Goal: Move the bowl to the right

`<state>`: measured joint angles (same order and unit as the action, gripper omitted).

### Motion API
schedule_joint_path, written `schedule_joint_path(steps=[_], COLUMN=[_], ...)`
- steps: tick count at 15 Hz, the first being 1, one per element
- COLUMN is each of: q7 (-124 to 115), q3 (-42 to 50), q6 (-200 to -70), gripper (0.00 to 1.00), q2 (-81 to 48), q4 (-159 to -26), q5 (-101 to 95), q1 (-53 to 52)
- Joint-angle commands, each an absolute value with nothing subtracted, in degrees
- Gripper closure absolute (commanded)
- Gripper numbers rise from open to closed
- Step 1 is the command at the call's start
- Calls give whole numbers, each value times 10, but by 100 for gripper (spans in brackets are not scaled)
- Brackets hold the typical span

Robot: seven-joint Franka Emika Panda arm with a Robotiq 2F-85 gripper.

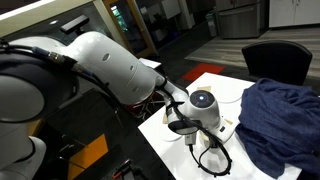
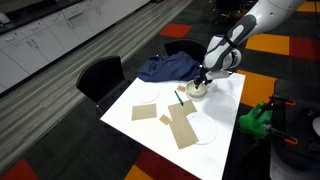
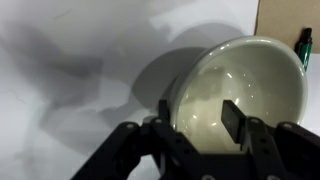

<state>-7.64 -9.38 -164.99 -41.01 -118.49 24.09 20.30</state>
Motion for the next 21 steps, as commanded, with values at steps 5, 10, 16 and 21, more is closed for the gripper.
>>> schedule_joint_path(steps=[5,10,16,21], q7=[-65,-68,-72,-68], q3=[-82,-63,-13,21], q6=[-1636,-1632,-1605,-1587], gripper=[99,97,97,97], q2=[-403,-398,-385,-376], q4=[-1185,-1192,-1200,-1209], q5=[248,247,234,237], q1=[203,207,208,216])
